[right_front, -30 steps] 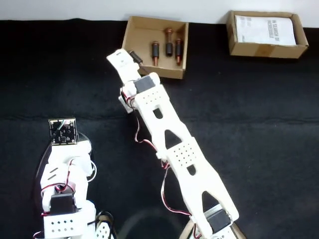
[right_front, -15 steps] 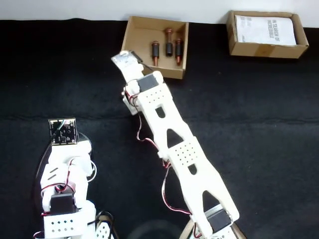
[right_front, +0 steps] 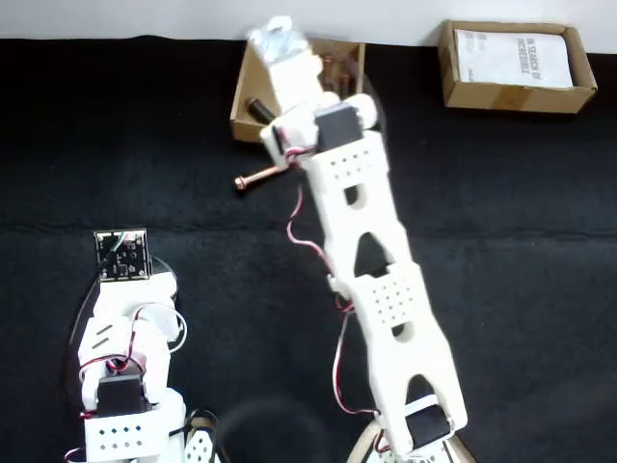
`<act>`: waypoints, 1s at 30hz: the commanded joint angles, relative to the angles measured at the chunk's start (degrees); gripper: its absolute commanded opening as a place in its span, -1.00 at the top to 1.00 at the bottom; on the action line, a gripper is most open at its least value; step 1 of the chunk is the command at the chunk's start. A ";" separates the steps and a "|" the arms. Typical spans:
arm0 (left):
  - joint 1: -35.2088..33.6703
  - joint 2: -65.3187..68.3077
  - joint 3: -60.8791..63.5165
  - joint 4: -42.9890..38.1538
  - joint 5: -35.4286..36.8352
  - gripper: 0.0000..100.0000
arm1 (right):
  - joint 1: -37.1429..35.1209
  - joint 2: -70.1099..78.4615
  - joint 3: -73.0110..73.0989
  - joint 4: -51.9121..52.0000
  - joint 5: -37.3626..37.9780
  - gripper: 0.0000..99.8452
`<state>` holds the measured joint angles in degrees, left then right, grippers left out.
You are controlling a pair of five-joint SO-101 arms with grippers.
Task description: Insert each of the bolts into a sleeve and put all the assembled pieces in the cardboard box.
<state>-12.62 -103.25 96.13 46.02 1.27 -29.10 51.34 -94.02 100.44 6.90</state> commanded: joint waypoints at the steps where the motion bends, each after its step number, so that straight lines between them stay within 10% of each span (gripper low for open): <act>1: 0.84 -0.04 0.92 3.25 -0.44 0.95 | 3.38 -9.54 -6.81 0.66 0.44 0.99; 7: -1.89 -0.40 0.92 22.77 -0.18 0.95 | 9.98 -17.45 -6.81 0.66 0.35 0.99; 14: -2.07 -0.40 -2.68 22.95 6.51 0.98 | 12.35 -35.38 3.21 0.75 0.44 0.99; 30: 2.33 1.71 -19.12 23.47 8.18 0.98 | 17.54 -99.30 75.30 0.57 0.44 0.99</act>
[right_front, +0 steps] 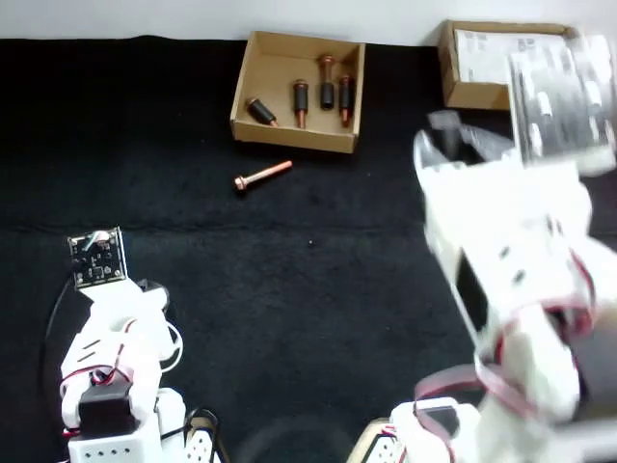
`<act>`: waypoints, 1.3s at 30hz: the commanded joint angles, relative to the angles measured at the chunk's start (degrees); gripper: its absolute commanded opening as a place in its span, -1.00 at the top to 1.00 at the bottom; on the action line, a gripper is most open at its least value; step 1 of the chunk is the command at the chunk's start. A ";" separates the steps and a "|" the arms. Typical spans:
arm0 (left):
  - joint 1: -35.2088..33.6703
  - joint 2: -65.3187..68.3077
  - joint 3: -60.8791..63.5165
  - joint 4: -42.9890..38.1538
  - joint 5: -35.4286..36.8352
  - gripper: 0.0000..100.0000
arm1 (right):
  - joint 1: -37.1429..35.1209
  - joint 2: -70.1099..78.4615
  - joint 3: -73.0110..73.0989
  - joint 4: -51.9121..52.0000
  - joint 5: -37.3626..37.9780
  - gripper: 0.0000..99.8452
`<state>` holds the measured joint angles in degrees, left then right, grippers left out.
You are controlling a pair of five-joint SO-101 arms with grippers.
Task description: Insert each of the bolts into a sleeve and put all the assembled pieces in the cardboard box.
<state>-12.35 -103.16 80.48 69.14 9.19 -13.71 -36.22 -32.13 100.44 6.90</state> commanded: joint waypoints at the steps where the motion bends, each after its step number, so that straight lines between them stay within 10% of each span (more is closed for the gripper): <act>1: 2.59 3.30 -4.53 0.26 0.35 0.98 | 2.68 -15.16 17.71 0.57 0.44 0.99; 18: 8.22 59.91 -47.08 1.76 10.20 0.98 | 26.15 -46.11 49.54 0.57 6.86 0.99; 39: 18.77 139.38 -113.10 13.71 34.55 0.98 | 27.12 -50.59 56.31 0.57 6.59 0.99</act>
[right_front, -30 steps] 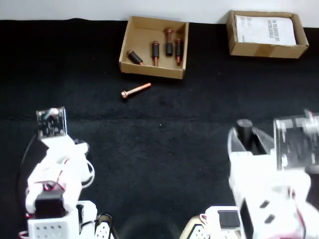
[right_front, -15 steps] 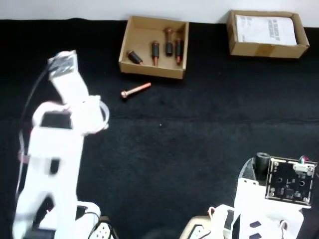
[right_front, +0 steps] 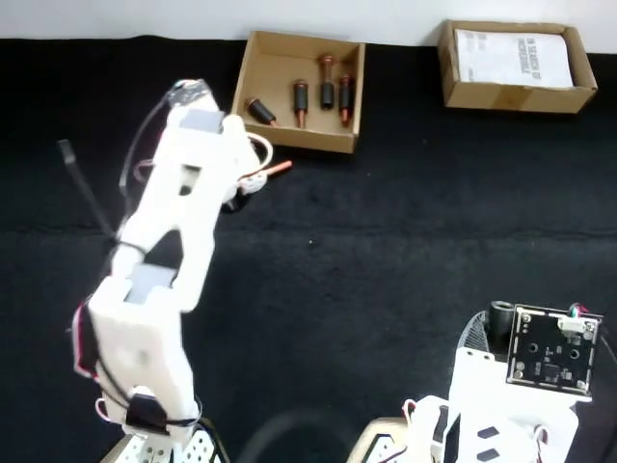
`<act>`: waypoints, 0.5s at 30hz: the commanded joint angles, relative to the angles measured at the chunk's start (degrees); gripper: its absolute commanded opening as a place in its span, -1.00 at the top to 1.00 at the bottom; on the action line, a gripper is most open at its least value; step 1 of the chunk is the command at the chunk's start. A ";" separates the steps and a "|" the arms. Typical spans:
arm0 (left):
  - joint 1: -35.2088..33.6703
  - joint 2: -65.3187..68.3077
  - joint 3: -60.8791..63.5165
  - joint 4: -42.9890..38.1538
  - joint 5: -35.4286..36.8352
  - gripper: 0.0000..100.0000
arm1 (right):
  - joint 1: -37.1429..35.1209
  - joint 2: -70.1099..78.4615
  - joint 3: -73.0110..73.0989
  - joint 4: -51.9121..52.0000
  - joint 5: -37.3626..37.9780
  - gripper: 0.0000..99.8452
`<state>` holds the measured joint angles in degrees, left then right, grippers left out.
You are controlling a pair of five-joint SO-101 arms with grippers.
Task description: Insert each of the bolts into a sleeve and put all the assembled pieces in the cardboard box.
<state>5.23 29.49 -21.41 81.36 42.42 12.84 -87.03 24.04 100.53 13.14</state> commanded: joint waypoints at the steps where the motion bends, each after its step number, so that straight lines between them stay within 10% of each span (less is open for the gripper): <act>1: 1.19 9.71 -14.37 1.58 1.93 0.98 | 0.57 0.22 0.13 0.48 0.35 0.99; 15: -2.59 40.04 -48.57 1.23 2.55 0.98 | 1.19 0.31 0.22 0.48 0.35 0.99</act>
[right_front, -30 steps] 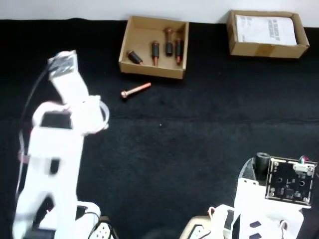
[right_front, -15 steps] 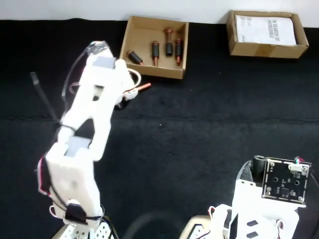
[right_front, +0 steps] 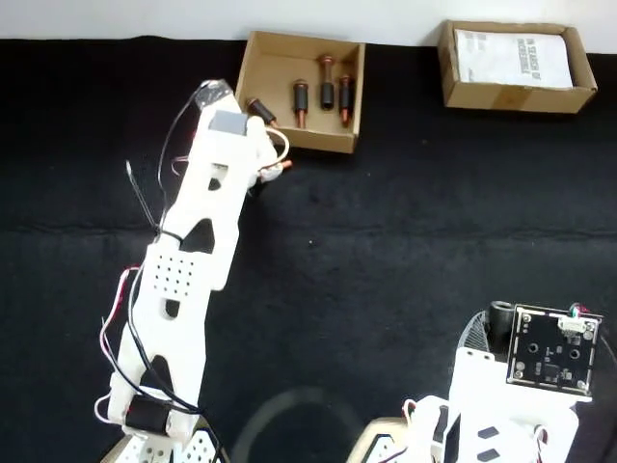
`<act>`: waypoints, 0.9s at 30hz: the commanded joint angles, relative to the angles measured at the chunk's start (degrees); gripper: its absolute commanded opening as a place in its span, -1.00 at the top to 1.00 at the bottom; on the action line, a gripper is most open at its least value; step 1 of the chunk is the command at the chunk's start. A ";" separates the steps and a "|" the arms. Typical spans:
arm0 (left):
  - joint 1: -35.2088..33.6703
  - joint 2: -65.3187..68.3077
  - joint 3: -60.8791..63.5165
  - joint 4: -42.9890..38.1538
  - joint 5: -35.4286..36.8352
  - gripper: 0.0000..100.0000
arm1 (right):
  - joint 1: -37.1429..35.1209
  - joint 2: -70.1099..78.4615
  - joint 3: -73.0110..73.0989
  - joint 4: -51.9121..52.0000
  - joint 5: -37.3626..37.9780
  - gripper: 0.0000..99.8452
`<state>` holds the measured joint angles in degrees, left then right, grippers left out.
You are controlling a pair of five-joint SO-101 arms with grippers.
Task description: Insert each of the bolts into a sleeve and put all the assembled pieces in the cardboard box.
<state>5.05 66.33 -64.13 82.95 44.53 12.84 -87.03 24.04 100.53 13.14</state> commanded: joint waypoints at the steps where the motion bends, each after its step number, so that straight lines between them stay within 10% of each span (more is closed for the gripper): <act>1: -3.30 4.53 -7.96 -0.35 1.41 0.98 | 1.80 0.31 0.31 0.48 0.35 0.99; 13: -10.77 16.04 -30.37 -12.84 2.99 0.98 | 3.82 0.22 4.18 0.48 0.35 0.99; 27: -0.40 -6.29 -31.08 18.11 3.08 0.89 | 3.56 0.31 10.86 -1.45 0.62 0.99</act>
<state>2.68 66.51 -92.88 98.15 47.25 15.82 -87.03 34.33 100.44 13.14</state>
